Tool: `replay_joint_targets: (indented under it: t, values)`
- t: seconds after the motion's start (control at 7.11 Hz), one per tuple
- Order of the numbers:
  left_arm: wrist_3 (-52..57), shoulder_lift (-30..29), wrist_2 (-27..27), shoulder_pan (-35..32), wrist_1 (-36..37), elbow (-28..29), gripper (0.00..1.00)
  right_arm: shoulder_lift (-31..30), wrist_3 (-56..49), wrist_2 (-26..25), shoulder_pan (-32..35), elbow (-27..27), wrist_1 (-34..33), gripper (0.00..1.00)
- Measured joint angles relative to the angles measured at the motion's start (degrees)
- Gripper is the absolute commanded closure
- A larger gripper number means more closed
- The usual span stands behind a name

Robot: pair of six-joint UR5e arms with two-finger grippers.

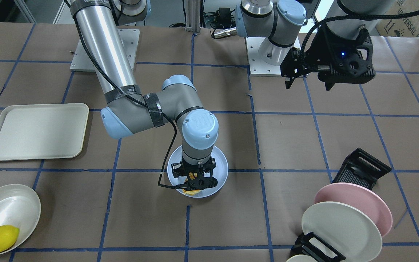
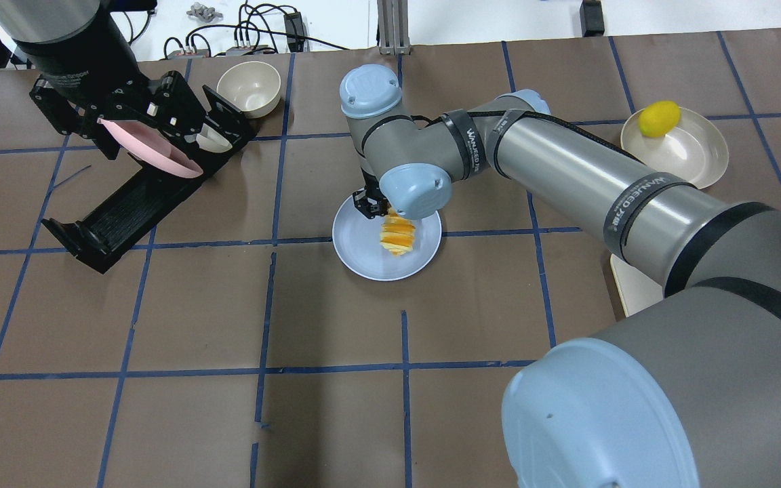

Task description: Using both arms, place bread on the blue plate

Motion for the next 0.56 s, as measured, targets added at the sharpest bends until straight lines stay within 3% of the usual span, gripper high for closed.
replay_joint_targets:
  t: [0.14, 0.28, 0.42, 0.56]
  values:
    - [0.0, 0.0, 0.0, 0.0, 0.0, -0.1, 0.0, -0.1, 0.1, 0.1, 0.0, 0.5, -0.9, 0.66]
    - [0.1, 0.0, 0.0, 0.1, 0.0, -0.1, 0.0, 0.0, 0.2, 0.1, 0.0, 0.7, -1.2, 0.15]
    - [0.2, 0.0, -0.1, 0.2, 0.1, -0.1, 0.0, 0.0, 0.2, 0.0, 0.0, 0.7, -1.1, 0.0]
    - [0.3, 0.0, -0.1, 0.3, 0.1, -0.1, 0.0, 0.1, 0.3, -0.2, 0.0, 0.7, -0.9, 0.0]
